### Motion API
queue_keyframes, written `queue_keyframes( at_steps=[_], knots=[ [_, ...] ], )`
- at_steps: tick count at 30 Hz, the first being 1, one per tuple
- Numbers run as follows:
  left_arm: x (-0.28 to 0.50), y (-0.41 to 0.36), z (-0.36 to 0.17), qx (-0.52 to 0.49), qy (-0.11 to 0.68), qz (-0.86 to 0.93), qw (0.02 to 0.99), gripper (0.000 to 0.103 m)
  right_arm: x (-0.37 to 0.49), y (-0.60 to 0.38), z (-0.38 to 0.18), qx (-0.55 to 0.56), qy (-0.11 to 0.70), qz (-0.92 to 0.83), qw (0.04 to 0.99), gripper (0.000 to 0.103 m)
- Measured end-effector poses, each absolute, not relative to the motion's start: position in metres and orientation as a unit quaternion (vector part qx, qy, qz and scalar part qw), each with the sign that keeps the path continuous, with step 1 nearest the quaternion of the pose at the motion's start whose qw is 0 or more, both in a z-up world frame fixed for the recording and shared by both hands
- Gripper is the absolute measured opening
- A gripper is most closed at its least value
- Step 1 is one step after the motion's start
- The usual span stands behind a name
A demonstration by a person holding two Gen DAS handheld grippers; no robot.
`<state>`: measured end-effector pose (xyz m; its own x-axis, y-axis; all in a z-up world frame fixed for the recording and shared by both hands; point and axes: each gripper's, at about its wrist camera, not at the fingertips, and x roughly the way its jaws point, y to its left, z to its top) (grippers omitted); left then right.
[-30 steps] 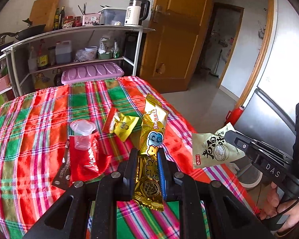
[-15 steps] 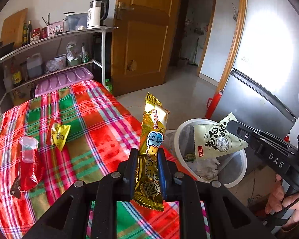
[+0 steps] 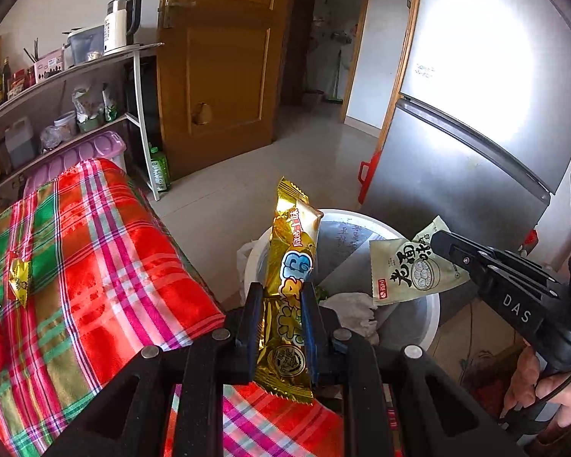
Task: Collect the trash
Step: 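Carry the gold wrapper and white packet with both tools over the bin, then open both tools to drop the gold wrapper and white packet into the bin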
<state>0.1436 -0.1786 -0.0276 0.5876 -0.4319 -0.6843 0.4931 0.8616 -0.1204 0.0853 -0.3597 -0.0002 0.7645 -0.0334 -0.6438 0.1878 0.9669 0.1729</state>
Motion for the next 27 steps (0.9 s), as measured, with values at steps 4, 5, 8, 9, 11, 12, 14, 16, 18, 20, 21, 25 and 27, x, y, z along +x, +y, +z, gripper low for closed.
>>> queue_keyframes(
  at_steps=[4,5,8,9,11,12,14,16,18,20,21,25,27],
  knots=[
    [0.146,-0.191,-0.032,0.047,0.379,-0.264,0.886,0.019,0.085,-0.371,-0.007,0.118,0.343,-0.067,0.929,0.002],
    [0.146,-0.194,-0.033,0.048,0.381,-0.264,0.885,0.019,0.085,-0.374,-0.008,0.118,0.344,-0.069,0.929,0.002],
    [0.147,-0.201,-0.036,0.054,0.383,-0.267,0.883,0.020,0.084,-0.382,-0.014,0.118,0.350,-0.077,0.926,0.002],
    [0.147,-0.203,-0.037,0.054,0.385,-0.267,0.882,0.020,0.084,-0.384,-0.016,0.116,0.353,-0.081,0.925,0.002],
    [0.150,-0.205,-0.040,0.052,0.391,-0.265,0.880,0.020,0.086,-0.384,-0.019,0.108,0.358,-0.089,0.923,0.002],
    [0.150,-0.206,-0.040,0.052,0.390,-0.267,0.880,0.020,0.085,-0.385,-0.022,0.106,0.360,-0.091,0.922,0.002],
    [0.150,-0.210,-0.043,0.056,0.392,-0.269,0.878,0.020,0.088,-0.388,-0.028,0.103,0.370,-0.094,0.919,0.002],
    [0.151,-0.213,-0.045,0.057,0.396,-0.268,0.876,0.020,0.090,-0.390,-0.034,0.098,0.377,-0.099,0.916,0.002],
    [0.152,-0.215,-0.046,0.053,0.398,-0.273,0.874,0.020,0.091,-0.392,-0.039,0.099,0.383,-0.102,0.913,0.002],
    [0.154,-0.217,-0.048,0.053,0.403,-0.273,0.872,0.020,0.093,-0.393,-0.044,0.099,0.390,-0.103,0.910,0.002],
    [0.154,-0.218,-0.049,0.052,0.405,-0.274,0.871,0.020,0.094,-0.394,-0.046,0.098,0.392,-0.100,0.909,0.002],
    [0.157,-0.219,-0.051,0.052,0.407,-0.274,0.870,0.021,0.095,-0.396,-0.051,0.097,0.397,-0.105,0.906,0.005],
    [0.159,-0.222,-0.052,0.052,0.410,-0.271,0.869,0.024,0.096,-0.398,-0.051,0.100,0.399,-0.104,0.906,0.016]
  ],
)
